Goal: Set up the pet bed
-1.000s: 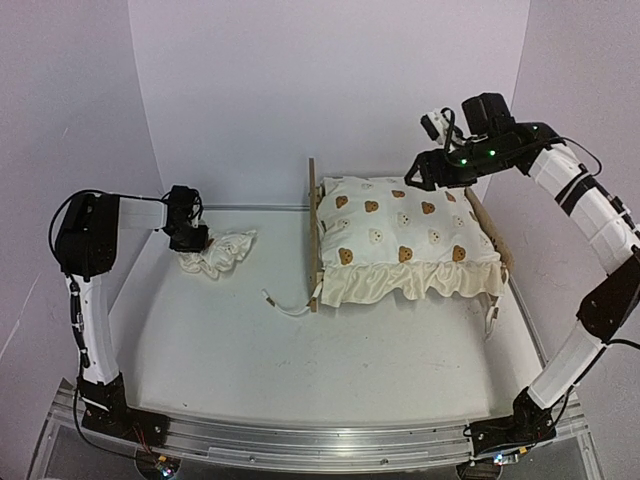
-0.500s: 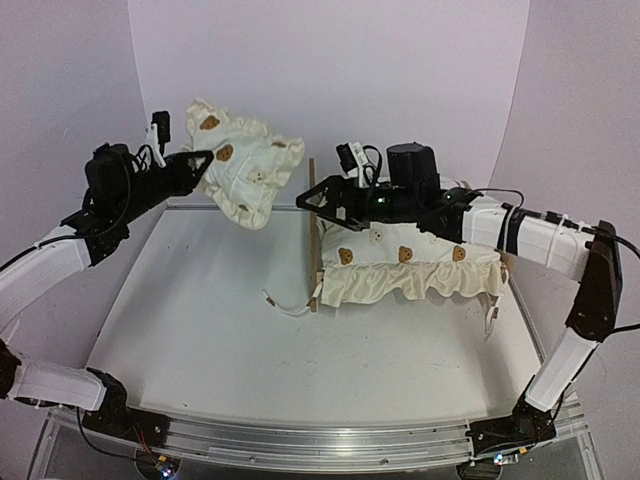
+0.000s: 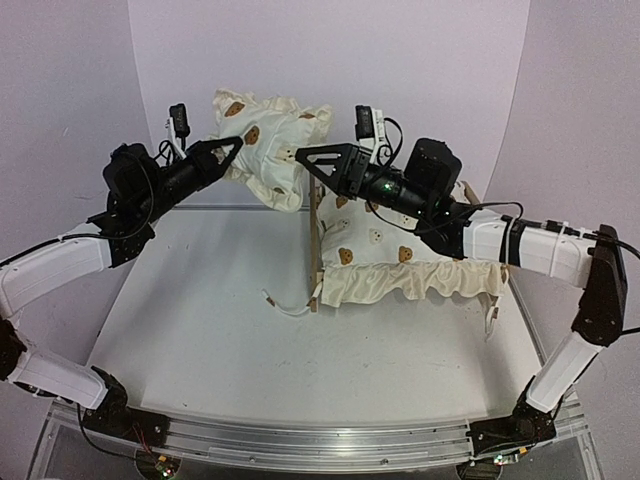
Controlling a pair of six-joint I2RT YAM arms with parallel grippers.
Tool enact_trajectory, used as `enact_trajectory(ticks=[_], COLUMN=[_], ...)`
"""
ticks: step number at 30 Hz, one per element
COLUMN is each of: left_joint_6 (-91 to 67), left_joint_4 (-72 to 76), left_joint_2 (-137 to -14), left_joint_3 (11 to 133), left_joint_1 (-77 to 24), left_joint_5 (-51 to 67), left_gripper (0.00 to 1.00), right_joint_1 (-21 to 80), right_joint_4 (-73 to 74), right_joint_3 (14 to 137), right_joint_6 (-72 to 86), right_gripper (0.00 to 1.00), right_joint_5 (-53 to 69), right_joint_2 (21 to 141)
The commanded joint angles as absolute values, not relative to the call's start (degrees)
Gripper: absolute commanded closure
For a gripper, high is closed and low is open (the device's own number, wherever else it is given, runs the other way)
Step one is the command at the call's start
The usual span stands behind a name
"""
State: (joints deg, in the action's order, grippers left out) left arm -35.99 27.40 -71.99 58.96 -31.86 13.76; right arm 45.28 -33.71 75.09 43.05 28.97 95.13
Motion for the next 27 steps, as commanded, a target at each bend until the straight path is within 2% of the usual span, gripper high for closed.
enact_trajectory(ticks=[1, 7, 10, 12, 13, 14, 15, 16, 19, 23, 27], left_joint_6=[-39.7, -42.2, -42.0, -41.0, -39.2, -37.2, -34.8, -31.5, -23.0, -17.1, -15.9], left_joint_4=[35.4, 38.8, 39.3, 39.1, 38.8, 37.9, 35.9, 32.9, 17.8, 1.6, 0.4], left_joint_2=[-72.2, -74.6, -75.5, -76.0, -75.6, -74.5, -73.1, -71.4, -66.5, -62.3, -58.5], left_joint_3=[61.1, 60.7, 61.2, 61.2, 60.6, 59.5, 58.5, 57.8, 58.5, 60.6, 58.5], left_joint_1=[-33.4, -36.5, -37.2, -37.3, -37.2, -37.1, -37.0, -36.6, -35.9, -35.5, -35.5], left_joint_5=[14.4, 15.1, 15.8, 16.5, 16.0, 14.7, 11.9, 9.6, -0.2, -11.9, -14.8], left_gripper=[1.00, 1.00, 1.00, 0.98, 0.88, 0.74, 0.61, 0.53, 0.40, 0.36, 0.35], right_joint_1=[45.6, 45.8, 45.8, 45.8, 45.7, 45.6, 45.6, 45.5, 45.6, 45.6, 45.7], right_joint_4=[-37.6, -38.5, -39.1, -40.3, -40.3, -39.6, -38.1, -34.2, -15.2, 3.4, 5.5], right_joint_3=[77.1, 80.8, 81.3, 81.2, 80.9, 80.0, 78.8, 78.4, 86.0, 96.2, 97.4], right_joint_6=[40.0, 41.7, 41.9, 41.7, 40.6, 38.1, 33.5, 27.6, 3.3, -27.3, -43.7], right_gripper=[0.05, 0.11, 0.38, 0.67, 0.84, 0.98, 1.00, 1.00, 1.00, 1.00, 1.00], right_joint_5=[26.2, 20.0, 17.8, 17.1, 16.9, 15.9, 13.3, 10.9, 1.7, -6.7, -14.7], right_joint_2=[92.8, 95.3, 95.9, 95.9, 95.6, 93.8, 92.0, 89.8, 87.2, 90.5, 94.1])
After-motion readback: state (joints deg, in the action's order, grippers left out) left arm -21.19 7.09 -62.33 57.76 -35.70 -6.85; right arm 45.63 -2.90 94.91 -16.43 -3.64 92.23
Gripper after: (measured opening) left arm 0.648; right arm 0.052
